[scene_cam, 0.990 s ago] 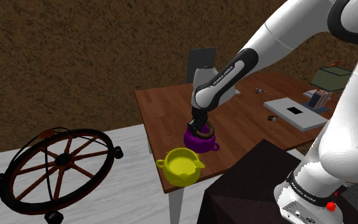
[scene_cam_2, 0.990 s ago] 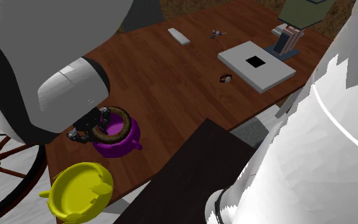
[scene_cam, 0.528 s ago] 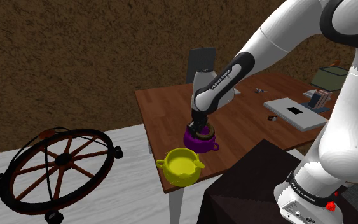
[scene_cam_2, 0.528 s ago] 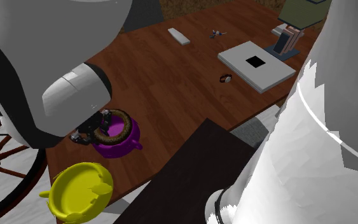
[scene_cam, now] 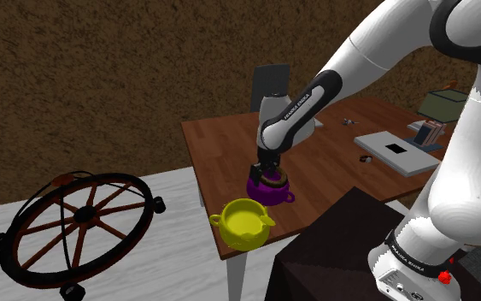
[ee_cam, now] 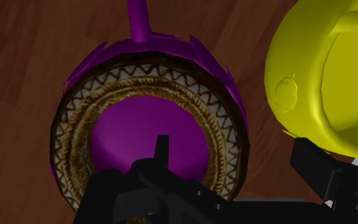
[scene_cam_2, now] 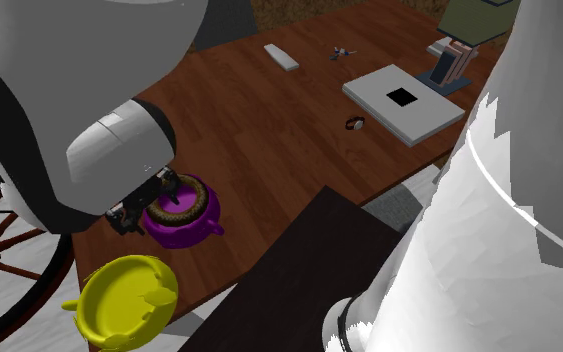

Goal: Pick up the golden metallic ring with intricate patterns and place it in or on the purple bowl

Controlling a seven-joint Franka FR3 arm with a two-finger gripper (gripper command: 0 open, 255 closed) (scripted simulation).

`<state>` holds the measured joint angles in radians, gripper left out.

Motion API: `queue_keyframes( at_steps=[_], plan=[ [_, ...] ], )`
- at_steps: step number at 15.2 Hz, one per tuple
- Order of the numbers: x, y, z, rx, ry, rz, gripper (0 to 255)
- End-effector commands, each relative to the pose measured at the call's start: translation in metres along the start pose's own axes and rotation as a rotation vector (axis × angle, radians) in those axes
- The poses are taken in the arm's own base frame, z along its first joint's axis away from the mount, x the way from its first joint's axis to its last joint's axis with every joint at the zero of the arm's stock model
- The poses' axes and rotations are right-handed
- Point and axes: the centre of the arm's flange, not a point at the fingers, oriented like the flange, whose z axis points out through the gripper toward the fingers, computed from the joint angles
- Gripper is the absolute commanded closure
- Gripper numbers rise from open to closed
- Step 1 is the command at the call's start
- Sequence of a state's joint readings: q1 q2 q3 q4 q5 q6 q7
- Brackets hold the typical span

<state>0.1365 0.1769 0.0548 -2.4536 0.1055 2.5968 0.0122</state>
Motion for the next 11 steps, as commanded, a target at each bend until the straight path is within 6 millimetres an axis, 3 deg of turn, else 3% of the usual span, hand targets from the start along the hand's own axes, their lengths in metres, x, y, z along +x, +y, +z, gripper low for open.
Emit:
queue_keyframes(
  at_steps=[1,4,11],
  plan=[
    [0.0,0.0,-0.013,0.0,0.0,0.0,0],
    [0.0,0.0,-0.05,0.0,0.0,0.0,0],
    [0.0,0.0,-0.05,0.0,0.0,0.0,0]
  ],
)
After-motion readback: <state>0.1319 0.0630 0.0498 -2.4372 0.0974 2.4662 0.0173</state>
